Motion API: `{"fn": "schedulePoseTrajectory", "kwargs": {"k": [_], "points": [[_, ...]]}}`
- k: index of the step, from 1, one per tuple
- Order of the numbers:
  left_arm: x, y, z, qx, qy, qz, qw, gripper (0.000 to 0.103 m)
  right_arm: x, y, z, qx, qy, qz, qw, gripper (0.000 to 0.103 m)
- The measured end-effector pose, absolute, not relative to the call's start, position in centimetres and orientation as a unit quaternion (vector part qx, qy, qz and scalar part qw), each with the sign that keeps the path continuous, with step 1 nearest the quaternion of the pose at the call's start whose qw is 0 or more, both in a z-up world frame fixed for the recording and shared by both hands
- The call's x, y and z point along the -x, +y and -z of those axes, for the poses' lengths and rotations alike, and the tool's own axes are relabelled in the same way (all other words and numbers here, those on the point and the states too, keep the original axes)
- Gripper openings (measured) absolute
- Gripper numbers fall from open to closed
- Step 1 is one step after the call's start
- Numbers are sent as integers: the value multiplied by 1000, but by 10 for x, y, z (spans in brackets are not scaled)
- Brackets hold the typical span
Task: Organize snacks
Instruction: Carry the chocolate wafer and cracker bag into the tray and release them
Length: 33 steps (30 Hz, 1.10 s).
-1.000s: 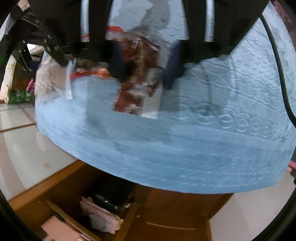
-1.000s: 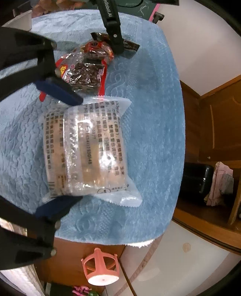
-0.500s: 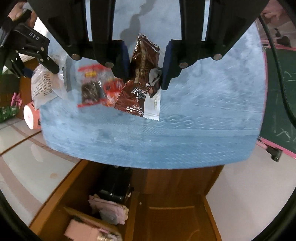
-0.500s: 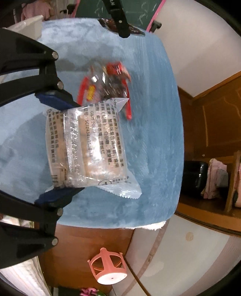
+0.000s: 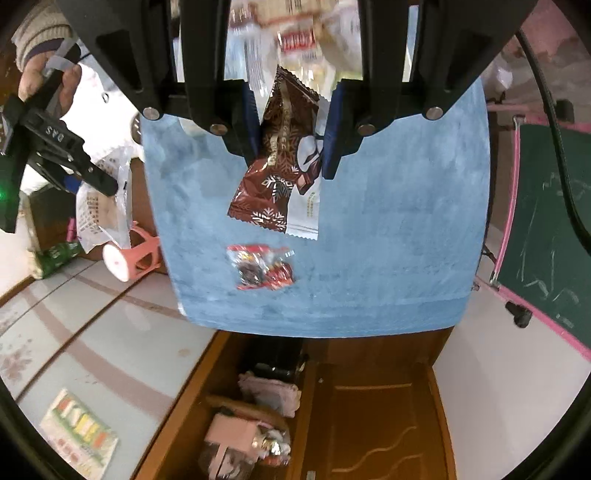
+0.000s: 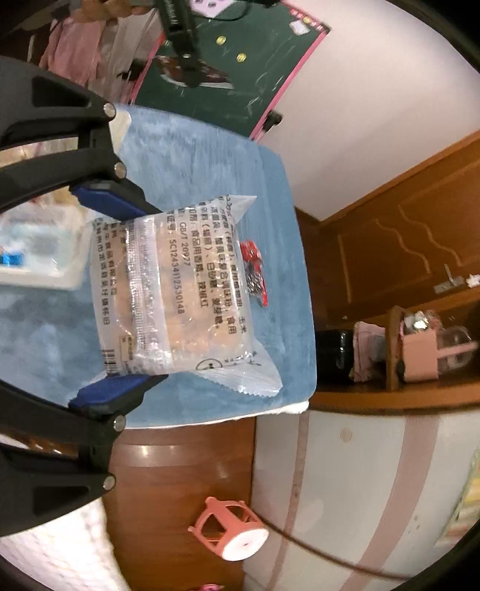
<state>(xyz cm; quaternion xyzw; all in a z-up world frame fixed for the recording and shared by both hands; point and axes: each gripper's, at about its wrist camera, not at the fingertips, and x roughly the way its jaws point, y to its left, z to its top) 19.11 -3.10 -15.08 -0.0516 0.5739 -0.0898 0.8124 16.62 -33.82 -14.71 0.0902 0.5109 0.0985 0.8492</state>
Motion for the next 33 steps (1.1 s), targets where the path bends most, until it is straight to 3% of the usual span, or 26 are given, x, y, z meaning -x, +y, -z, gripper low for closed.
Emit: {"fn": "schedulePoseTrajectory", "kwargs": {"k": [7, 13, 20, 27, 31, 33], "points": [[-89, -5, 123, 48, 541, 99, 834, 29, -79, -313, 111, -91, 484, -106, 864, 75], [-28, -2, 145, 41, 539, 92, 836, 30, -35, -281, 107, -78, 489, -134, 859, 76], [0, -5, 180, 64, 563, 80, 820, 30, -5, -241, 120, -58, 508, -162, 844, 76], [7, -16, 179, 37, 551, 69, 831, 34, 5, -220, 124, -27, 511, -163, 843, 78], [6, -22, 176, 28, 541, 57, 839, 49, 3, -215, 128, -23, 514, -155, 843, 80], [6, -21, 172, 33, 536, 54, 842, 78, 1, -213, 130, -26, 518, -156, 841, 81]]}}
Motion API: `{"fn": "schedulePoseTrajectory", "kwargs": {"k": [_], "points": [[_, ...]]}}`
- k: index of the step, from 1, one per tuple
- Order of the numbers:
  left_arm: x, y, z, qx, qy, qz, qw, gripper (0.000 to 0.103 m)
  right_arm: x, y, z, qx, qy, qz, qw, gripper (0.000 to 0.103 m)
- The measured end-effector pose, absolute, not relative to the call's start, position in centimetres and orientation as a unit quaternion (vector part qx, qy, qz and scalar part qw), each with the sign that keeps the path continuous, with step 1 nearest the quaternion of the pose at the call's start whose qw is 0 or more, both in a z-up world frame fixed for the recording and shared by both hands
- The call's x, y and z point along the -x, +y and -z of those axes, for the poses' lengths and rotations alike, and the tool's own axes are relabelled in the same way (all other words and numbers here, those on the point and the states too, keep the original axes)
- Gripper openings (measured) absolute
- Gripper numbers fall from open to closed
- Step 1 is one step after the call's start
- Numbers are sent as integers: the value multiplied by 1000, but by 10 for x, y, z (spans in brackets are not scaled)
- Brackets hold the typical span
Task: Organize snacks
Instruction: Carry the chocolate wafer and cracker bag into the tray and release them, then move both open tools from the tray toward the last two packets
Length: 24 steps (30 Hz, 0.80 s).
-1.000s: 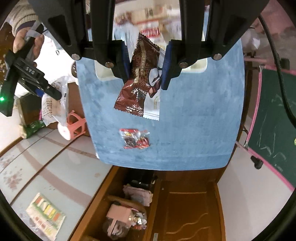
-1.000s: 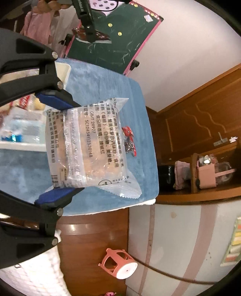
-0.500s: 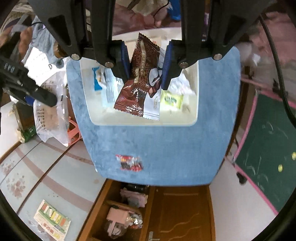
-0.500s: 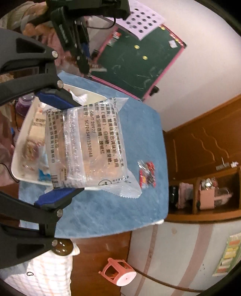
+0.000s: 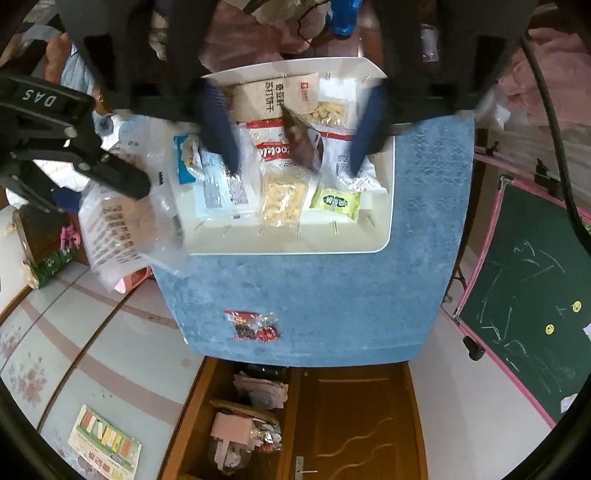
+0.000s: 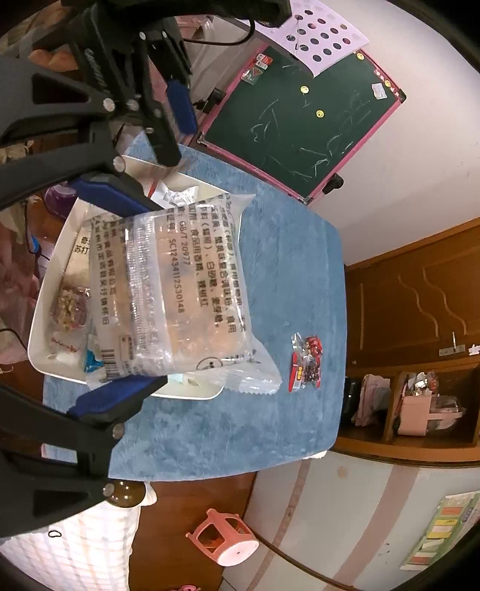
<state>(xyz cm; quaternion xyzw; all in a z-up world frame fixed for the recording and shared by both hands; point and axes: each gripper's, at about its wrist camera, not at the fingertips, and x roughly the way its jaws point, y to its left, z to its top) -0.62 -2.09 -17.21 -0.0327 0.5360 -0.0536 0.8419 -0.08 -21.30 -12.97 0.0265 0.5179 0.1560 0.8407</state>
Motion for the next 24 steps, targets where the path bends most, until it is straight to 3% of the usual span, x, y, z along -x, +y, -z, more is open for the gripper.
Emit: {"fn": "schedulePoseTrajectory", "kwargs": {"k": [4, 6, 7, 24], "points": [[5, -18, 162, 32, 519, 45, 853, 81, 0, -214, 123, -41, 500, -169, 849, 82], [4, -17, 162, 32, 518, 42, 854, 81, 2, -211, 116, -34, 480, -174, 859, 95], [3, -16, 162, 34, 519, 40, 853, 81, 3, -209, 112, -27, 471, -178, 864, 96], [-8, -9, 162, 31, 520, 31, 853, 82, -3, -210, 106, -24, 454, -185, 871, 96]]}}
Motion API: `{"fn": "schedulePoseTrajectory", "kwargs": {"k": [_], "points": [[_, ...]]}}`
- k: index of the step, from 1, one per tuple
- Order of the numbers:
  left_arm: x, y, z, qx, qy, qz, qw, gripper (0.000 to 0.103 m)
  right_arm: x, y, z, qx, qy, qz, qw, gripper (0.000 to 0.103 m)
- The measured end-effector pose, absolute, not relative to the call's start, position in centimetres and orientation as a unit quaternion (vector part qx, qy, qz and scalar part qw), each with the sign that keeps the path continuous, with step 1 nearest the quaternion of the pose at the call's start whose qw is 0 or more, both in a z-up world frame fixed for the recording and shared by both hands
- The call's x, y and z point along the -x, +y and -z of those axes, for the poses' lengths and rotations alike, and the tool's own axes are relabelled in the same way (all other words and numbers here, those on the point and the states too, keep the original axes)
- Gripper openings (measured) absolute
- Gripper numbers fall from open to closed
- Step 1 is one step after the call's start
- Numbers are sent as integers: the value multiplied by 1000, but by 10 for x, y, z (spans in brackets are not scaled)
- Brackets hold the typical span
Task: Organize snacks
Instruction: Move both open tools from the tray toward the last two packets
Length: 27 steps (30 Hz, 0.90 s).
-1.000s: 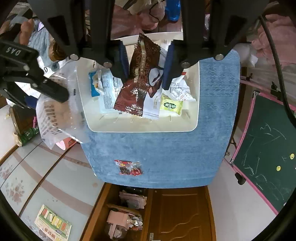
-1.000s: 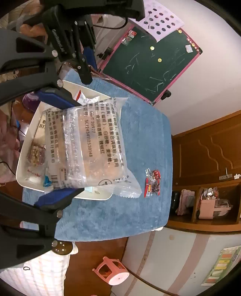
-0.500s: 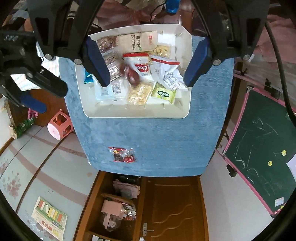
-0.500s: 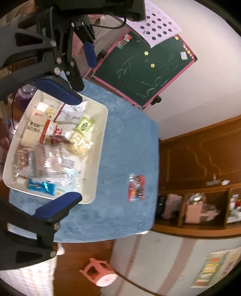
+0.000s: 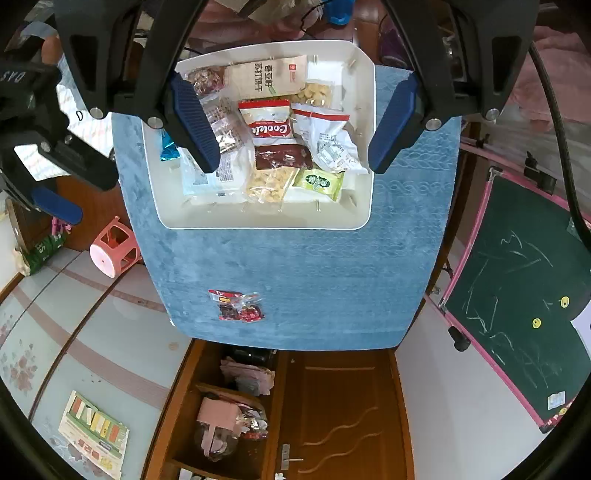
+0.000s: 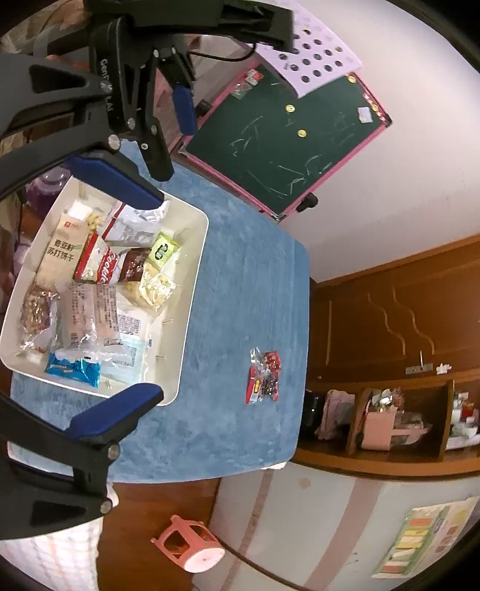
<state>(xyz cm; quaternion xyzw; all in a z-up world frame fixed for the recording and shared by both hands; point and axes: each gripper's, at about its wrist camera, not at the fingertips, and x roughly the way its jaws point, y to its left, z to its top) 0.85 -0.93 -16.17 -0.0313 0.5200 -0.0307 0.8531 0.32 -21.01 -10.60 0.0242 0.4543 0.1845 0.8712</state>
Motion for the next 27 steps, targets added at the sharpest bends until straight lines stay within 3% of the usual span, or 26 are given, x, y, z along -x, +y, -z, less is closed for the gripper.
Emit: {"fn": "schedulePoseTrajectory", "kwargs": {"k": [13, 27], "points": [[-27, -7, 171, 36, 535, 30, 843, 82, -18, -220, 106, -42, 425, -172, 888, 96], [-68, -23, 166, 16, 541, 41, 840, 82, -51, -230, 96, 24, 428, -165, 888, 96]]}}
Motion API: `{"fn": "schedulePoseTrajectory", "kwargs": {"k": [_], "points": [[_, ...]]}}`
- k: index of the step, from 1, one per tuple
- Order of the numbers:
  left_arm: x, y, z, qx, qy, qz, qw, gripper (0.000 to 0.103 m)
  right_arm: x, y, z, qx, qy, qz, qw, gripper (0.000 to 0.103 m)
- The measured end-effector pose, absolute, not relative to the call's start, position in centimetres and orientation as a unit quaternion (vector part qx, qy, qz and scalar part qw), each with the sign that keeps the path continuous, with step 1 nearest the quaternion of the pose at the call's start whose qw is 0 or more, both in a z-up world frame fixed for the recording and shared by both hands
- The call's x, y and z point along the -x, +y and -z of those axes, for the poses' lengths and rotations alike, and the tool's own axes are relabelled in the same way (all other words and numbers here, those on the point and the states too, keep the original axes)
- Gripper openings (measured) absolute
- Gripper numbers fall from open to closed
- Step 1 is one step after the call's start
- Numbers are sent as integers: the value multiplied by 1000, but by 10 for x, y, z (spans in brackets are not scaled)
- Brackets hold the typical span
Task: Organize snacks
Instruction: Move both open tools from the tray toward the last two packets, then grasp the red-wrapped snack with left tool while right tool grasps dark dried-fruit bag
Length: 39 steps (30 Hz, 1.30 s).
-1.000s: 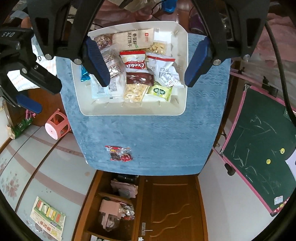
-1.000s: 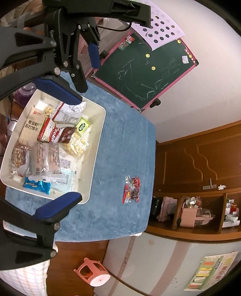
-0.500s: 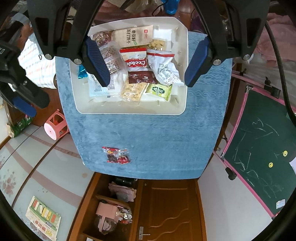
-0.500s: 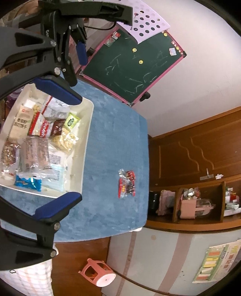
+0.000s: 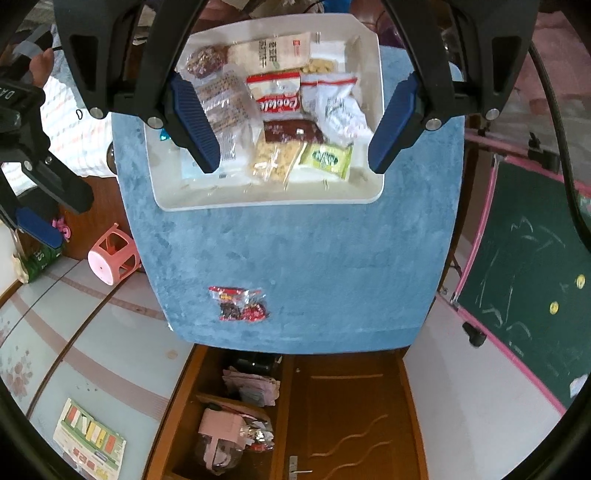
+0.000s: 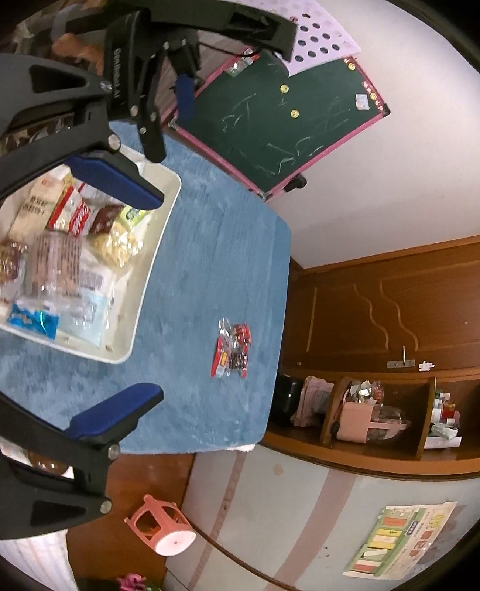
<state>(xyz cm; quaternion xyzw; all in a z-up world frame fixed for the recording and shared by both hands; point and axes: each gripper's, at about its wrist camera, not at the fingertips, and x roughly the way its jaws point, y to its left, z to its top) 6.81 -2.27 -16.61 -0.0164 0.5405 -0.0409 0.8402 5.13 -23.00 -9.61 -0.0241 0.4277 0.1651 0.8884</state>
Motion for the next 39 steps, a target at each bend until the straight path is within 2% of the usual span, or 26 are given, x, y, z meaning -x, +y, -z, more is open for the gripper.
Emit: {"fn": "schedulePoseTrajectory", "kwargs": {"k": [6, 14, 21, 26, 33, 39], "points": [[-109, -40, 142, -20, 524, 47, 850, 82, -86, -251, 82, 30, 429, -155, 889, 96], [-191, -74, 107, -63, 494, 64, 865, 82, -152, -283, 47, 63, 381, -126, 914, 96], [-265, -102, 111, -67, 485, 73, 869, 83, -229, -304, 46, 35, 387, -110, 915, 96], [-320, -122, 156, -65, 502, 72, 859, 83, -293, -308, 86, 3, 434, -112, 894, 94], [-380, -126, 260, -13, 576, 50, 816, 83, -356, -301, 178, -23, 520, -119, 846, 80], [-408, -120, 325, 18, 608, 14, 794, 83, -391, -299, 250, -64, 582, -120, 801, 70]]}}
